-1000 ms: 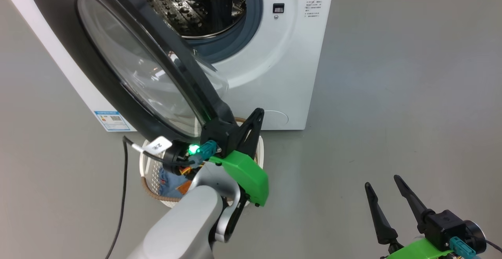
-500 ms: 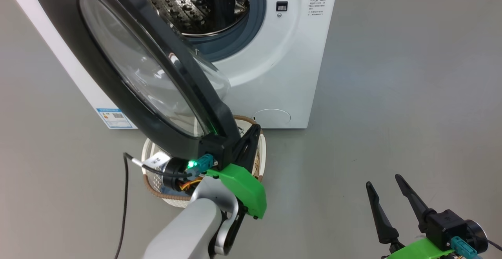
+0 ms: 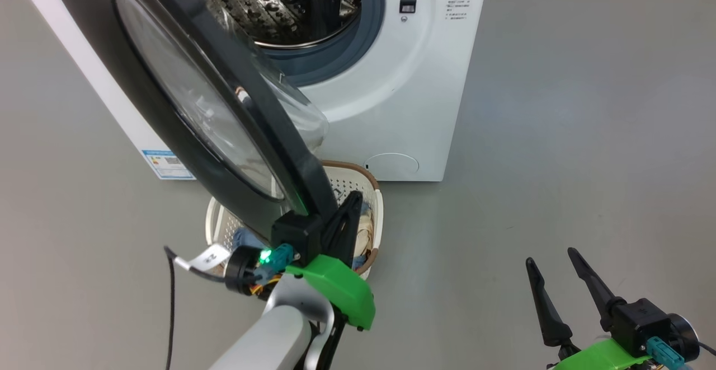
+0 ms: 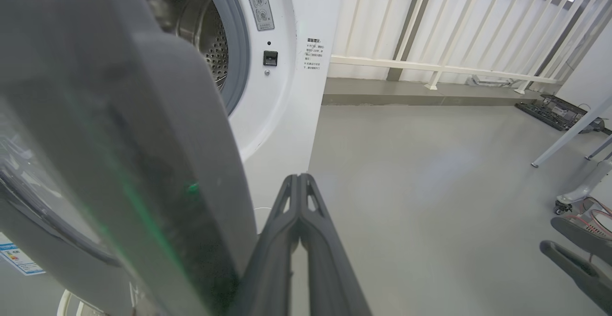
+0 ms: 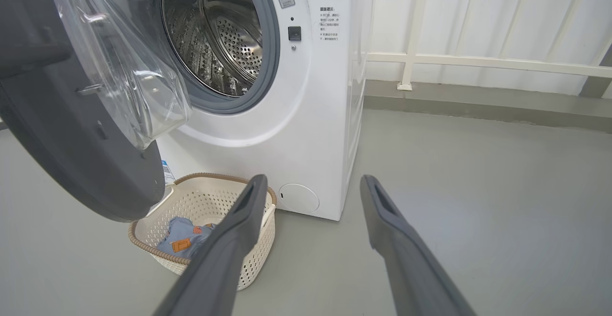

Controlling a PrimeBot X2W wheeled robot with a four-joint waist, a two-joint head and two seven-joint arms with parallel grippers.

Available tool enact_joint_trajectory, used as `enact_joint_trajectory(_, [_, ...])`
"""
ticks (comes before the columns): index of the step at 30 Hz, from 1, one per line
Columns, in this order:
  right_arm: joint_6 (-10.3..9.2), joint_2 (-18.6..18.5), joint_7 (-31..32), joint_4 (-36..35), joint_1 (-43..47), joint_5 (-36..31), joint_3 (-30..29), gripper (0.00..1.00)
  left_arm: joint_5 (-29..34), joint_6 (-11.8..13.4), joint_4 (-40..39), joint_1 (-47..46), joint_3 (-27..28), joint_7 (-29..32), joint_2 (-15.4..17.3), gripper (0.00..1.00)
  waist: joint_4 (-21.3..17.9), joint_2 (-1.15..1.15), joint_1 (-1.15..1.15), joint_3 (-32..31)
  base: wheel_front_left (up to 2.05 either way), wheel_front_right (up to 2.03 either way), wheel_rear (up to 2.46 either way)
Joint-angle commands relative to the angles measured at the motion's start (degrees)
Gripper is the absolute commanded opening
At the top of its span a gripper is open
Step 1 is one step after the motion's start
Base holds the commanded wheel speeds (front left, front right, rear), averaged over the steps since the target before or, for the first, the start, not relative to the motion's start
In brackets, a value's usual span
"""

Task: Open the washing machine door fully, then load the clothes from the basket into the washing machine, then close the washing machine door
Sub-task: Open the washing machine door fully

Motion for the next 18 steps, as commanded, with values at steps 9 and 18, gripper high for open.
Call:
enact_joint_trajectory(9, [0.09, -0.3, -0.7, -1.3, -2.3, 0.2, 1.1, 1.00, 1.3, 5.6, -7.3, 4.2, 2.8, 0.2, 6.7, 0.00, 1.2, 0.00, 0.00, 0.7, 0.00, 0.00, 0.00])
enact_joint_trajectory(18, [0.09, -0.4, -0.7, -1.7, -2.5, 0.0, 1.2, 1.00, 3.1, 9.5, -14.4, 7.9, 2.6, 0.8, 10.0, 0.00, 2.4, 0.00, 0.00, 1.2, 0.00, 0.00, 0.00])
